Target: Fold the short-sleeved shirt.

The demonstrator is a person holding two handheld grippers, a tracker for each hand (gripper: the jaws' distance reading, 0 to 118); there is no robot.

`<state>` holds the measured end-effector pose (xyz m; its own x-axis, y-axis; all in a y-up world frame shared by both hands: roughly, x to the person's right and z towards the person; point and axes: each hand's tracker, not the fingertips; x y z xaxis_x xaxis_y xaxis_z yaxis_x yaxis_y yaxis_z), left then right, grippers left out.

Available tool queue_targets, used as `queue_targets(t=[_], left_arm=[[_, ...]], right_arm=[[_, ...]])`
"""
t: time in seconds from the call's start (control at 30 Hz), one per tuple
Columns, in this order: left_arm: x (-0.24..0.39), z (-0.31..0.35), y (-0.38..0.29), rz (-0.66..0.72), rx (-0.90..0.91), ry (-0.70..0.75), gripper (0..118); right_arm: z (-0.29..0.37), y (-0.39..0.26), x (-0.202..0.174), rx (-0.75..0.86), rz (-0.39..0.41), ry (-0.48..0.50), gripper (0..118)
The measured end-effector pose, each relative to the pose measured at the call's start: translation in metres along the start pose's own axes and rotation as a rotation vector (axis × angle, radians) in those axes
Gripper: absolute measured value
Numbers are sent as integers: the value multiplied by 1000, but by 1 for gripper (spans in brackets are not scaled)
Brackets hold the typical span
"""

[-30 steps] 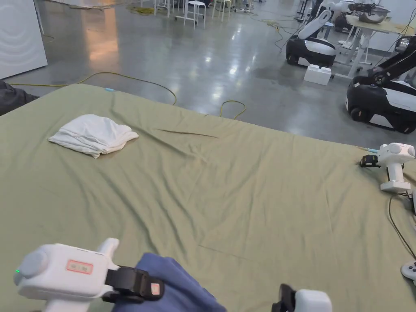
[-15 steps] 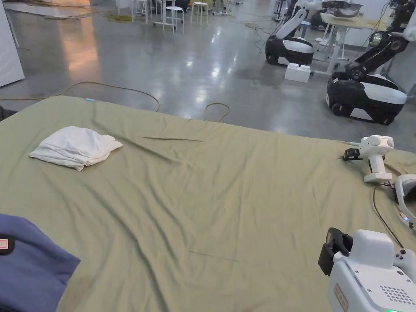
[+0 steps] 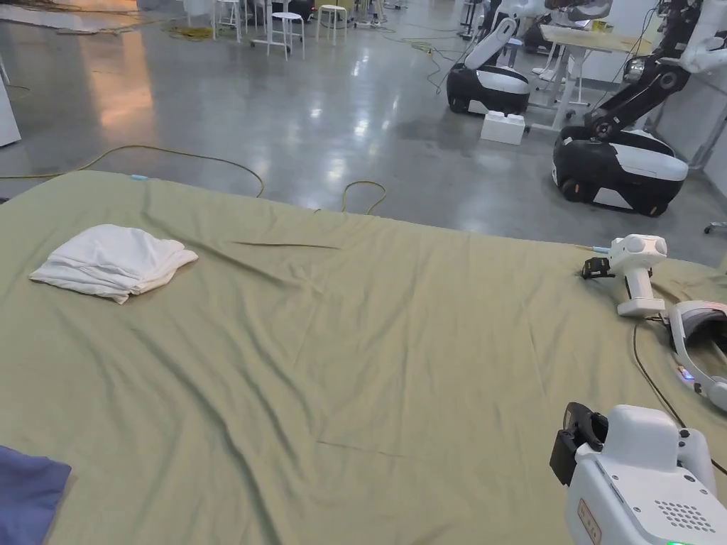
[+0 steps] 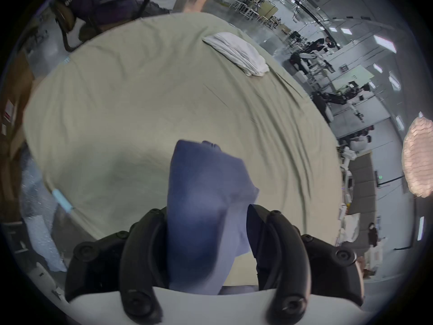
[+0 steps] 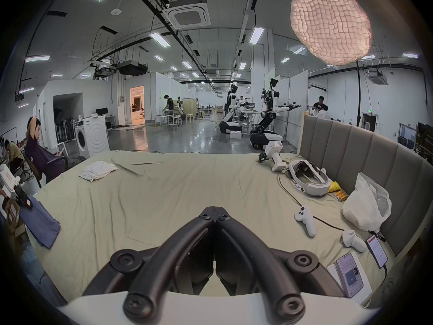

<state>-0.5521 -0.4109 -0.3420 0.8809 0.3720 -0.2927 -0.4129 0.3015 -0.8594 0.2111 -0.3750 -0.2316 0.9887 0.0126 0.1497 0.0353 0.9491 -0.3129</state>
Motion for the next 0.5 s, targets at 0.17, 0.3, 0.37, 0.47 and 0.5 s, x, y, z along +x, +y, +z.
queue_targets(t=[0.17, 0.3, 0.37, 0.47, 0.5], left_arm=[[-2, 29, -2, -13, 119, 126, 63], [11, 46, -13, -48, 197, 97, 63], [8, 45, -6, -86, 237, 94, 63], [28, 43, -16, -139, 297, 34, 63], [36, 38, -22, -141, 311, -5, 62]], right_arm=[[0, 2, -3, 3, -1, 16, 0], [0, 1, -7, -8, 0, 34, 0], [-1, 0, -8, -13, 3, 40, 0], [3, 0, -11, -8, 5, 48, 0], [4, 0, -13, -6, 5, 50, 0]])
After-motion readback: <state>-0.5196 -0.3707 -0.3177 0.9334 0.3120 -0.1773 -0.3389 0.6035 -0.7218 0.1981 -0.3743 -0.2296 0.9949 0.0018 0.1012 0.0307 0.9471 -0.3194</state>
